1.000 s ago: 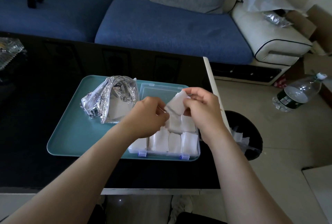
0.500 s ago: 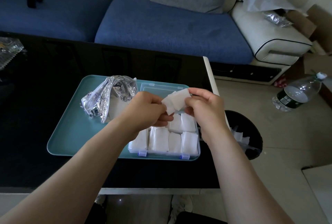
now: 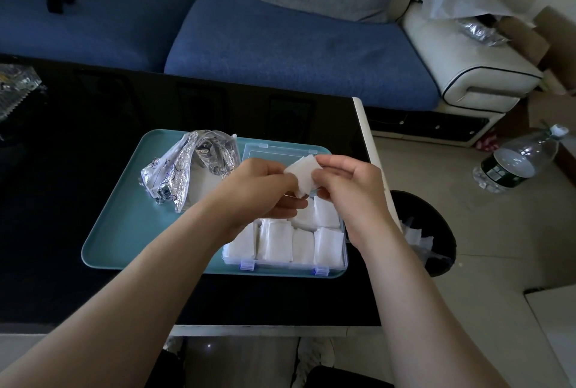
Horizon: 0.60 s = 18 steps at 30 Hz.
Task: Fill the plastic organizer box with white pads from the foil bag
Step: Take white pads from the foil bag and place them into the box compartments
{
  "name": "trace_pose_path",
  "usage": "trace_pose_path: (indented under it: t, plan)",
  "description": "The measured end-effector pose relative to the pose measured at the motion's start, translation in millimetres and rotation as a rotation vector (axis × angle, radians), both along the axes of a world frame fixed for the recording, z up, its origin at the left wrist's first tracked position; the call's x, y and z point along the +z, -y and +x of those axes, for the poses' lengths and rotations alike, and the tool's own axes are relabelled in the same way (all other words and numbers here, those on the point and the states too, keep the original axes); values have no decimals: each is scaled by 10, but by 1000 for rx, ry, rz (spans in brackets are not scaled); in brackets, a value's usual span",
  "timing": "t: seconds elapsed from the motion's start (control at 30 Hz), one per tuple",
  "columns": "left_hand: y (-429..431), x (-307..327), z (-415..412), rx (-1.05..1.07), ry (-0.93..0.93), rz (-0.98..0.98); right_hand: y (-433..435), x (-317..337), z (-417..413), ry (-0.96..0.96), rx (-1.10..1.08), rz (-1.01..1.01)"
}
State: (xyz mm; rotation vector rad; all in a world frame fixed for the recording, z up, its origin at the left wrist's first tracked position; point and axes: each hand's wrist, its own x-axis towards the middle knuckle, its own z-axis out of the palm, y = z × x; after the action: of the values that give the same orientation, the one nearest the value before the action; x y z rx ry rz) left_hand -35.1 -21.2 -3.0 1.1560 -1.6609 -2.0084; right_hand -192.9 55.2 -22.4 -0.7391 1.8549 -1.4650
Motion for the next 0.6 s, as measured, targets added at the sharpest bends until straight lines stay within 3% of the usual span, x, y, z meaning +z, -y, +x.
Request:
trace_pose_path:
  t: [0.13, 0.27, 0.33, 0.43, 0.6]
  plan:
    - [-10, -50, 4, 14, 17, -39, 5, -11, 14, -9, 38, 12]
    - [-5, -117, -23, 20, 25, -117, 39, -27, 31, 169, 54, 106]
    - [4, -169, -22, -19, 164, -382, 43, -38, 21, 170, 15, 78]
    - [3, -260, 18, -139, 456, -818, -4, -69, -33, -4, -58, 76]
    - [-53, -295, 66, -446, 692, -920, -36, -166, -36, -136, 51, 227]
